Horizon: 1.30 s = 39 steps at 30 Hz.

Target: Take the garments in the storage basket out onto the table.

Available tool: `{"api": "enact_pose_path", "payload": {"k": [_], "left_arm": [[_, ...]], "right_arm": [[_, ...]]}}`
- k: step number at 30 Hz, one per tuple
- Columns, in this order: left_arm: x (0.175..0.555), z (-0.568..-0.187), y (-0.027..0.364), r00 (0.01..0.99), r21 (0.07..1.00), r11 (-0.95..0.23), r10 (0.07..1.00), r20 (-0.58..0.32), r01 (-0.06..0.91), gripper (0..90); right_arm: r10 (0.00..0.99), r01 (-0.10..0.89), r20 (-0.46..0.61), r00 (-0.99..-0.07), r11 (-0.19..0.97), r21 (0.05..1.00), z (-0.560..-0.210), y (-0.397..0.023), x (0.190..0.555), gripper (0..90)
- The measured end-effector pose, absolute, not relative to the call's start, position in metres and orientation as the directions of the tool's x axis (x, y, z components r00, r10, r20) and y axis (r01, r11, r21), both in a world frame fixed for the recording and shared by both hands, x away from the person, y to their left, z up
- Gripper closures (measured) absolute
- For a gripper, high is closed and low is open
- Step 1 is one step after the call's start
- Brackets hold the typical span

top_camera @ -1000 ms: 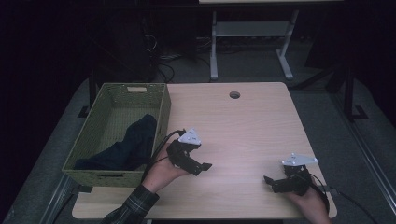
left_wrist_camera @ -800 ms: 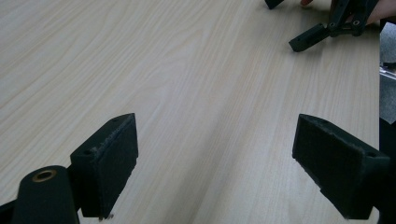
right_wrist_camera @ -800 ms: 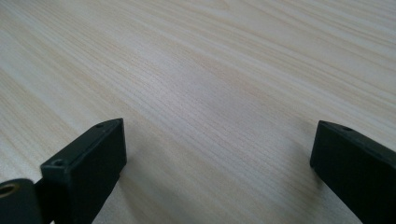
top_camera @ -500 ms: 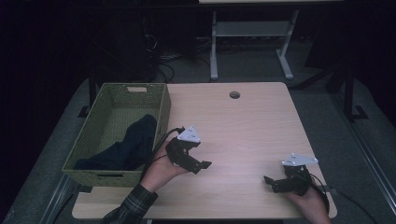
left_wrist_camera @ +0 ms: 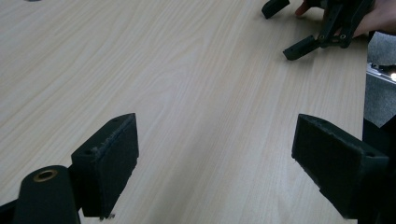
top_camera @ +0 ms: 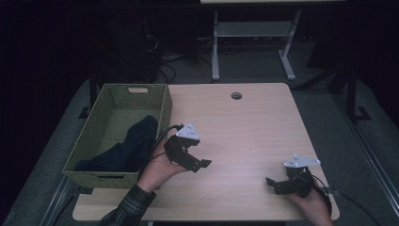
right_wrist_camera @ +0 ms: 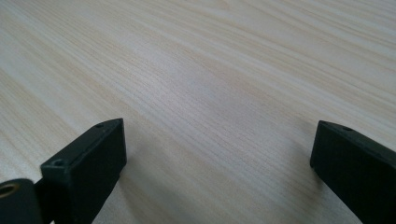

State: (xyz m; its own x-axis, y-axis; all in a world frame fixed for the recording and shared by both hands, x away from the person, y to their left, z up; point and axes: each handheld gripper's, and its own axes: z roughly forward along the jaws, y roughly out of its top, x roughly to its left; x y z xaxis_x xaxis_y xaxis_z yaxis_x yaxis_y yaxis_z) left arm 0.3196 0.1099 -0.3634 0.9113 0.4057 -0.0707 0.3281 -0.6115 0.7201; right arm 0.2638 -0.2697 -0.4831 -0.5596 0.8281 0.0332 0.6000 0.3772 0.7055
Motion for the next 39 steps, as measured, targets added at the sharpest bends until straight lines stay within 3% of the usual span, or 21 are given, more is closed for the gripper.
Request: {"api": "enact_pose_path", "payload": {"k": [39], "left_arm": [[0.336, -0.315, 0.138, 0.887, 0.672, -0.653, 0.462, -0.012, 0.349, 14.5]], "right_arm": [[0.828, 0.6, 0.034, -0.559, 0.377, 0.706, -0.483, -0.27, 0.264, 3.0]]}}
